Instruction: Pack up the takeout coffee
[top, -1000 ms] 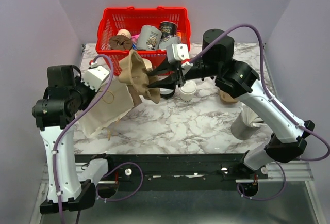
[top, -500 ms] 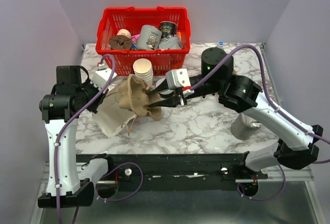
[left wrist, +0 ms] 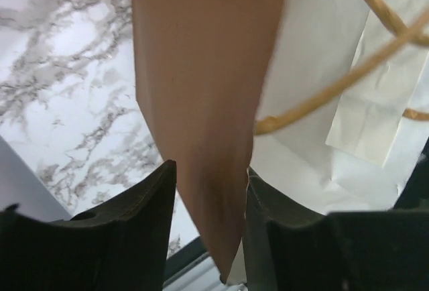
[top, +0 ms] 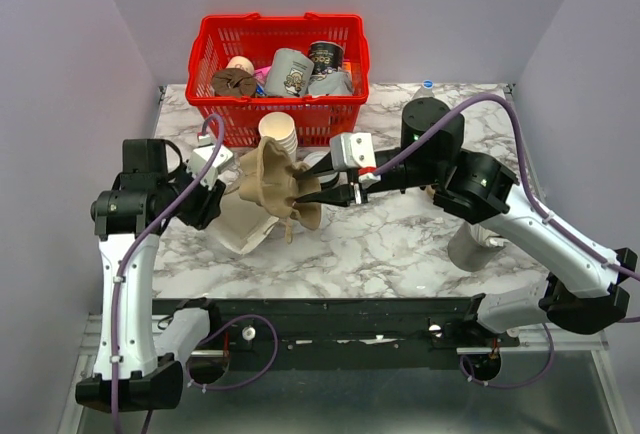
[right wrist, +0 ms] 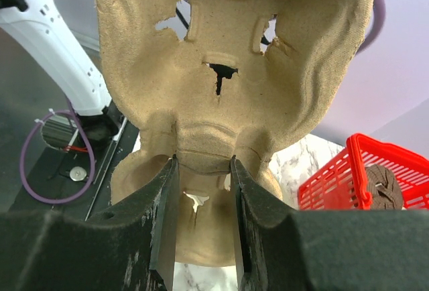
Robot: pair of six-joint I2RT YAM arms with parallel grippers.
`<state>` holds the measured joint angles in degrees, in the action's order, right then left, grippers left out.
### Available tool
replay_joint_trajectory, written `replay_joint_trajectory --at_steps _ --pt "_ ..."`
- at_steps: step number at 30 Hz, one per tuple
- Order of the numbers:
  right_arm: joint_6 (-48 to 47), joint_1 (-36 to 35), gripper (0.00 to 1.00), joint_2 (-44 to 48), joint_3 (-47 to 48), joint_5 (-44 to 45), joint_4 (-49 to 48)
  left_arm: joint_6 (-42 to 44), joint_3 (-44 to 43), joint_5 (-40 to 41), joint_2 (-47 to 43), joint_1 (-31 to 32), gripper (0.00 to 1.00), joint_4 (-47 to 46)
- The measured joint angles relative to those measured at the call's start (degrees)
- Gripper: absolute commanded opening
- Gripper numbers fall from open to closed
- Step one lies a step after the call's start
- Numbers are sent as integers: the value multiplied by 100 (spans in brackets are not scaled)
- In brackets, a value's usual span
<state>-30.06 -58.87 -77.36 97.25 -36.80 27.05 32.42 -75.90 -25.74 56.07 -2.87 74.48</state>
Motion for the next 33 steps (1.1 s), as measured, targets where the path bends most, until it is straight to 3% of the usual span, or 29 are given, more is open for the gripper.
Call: replay_joint_trajectory --at_steps 10,17,33 --pt "-140 0 1 -9 -4 31 7 -282 553 33 -763 2 56 -1207" --pt "-688 0 1 -190 -4 184 173 -520 761 -343 -590 2 58 -1829" --pt "-881 90 1 -428 -149 448 289 -866 828 -1095 -151 227 58 -2798"
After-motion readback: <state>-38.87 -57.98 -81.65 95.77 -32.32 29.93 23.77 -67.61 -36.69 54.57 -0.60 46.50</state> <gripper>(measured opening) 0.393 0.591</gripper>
